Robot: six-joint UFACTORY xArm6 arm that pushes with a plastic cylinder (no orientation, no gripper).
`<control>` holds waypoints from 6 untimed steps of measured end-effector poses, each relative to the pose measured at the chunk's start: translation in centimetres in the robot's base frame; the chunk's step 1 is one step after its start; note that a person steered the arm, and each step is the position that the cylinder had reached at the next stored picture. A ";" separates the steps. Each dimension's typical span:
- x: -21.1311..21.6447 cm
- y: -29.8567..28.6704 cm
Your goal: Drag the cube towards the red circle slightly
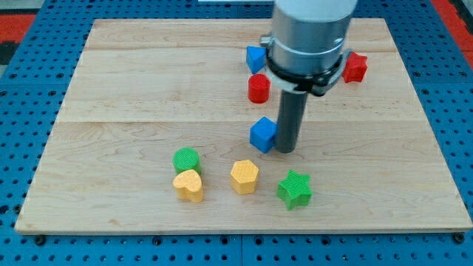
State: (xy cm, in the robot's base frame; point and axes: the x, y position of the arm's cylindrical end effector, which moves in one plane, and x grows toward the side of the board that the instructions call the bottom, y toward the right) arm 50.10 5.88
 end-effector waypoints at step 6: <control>-3.7 3.6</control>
